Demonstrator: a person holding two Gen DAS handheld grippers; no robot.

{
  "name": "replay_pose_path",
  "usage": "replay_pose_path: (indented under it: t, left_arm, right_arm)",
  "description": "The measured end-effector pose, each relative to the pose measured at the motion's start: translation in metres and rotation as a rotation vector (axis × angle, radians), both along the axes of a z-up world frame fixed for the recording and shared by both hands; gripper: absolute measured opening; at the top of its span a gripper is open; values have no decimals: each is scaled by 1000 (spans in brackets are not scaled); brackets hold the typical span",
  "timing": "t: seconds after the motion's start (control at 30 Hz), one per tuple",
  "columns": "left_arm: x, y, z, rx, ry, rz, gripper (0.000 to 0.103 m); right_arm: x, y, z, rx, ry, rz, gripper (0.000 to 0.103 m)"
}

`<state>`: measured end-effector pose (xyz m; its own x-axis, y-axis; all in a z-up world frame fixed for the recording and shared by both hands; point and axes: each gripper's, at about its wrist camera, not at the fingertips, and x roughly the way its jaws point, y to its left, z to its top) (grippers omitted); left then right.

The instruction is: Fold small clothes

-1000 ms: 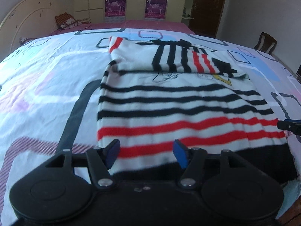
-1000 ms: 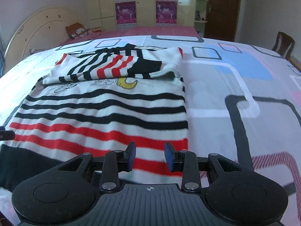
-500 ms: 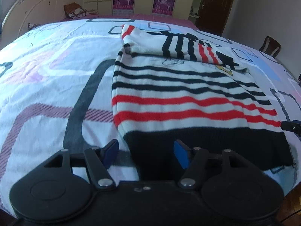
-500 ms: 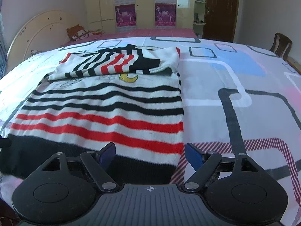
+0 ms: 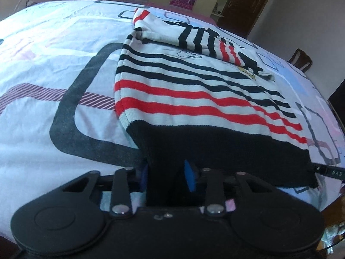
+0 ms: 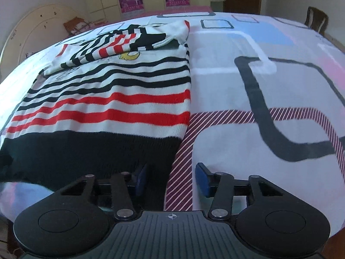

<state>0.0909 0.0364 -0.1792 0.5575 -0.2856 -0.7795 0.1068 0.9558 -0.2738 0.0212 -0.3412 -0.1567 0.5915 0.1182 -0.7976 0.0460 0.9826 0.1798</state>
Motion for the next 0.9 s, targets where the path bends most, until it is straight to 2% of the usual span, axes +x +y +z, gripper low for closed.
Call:
replay_pose_path:
  t: [0.03,0.13,0.2,0.3,0.4,0.6,0.9]
  left_arm:
    - [1,0,0,-12,7,-1,22]
    - [-1,0,0,-25,17,-5,18]
    - [-2,1,0,-30,21,-11,17]
    - [-1,2,-2,-37,23,-12,11]
    - [-3,3,3,-50,1,-3,8]
    - [-1,3,31,-75,-105,-23,7]
    - [51,0,76,-141,-240,-33,7]
  right_arm:
    - [0,0,0,25,9,1,39]
    - [-3,1,2,94,33,11,33]
    - [-3,2,2,118,47,16,20]
    - [-1,4,1,133,53,23,10]
    - [-1,7,8,119,33,40,9]
    - [3,9,40,110,-89,70,9]
    - [55,2,83,127,-236,41,9]
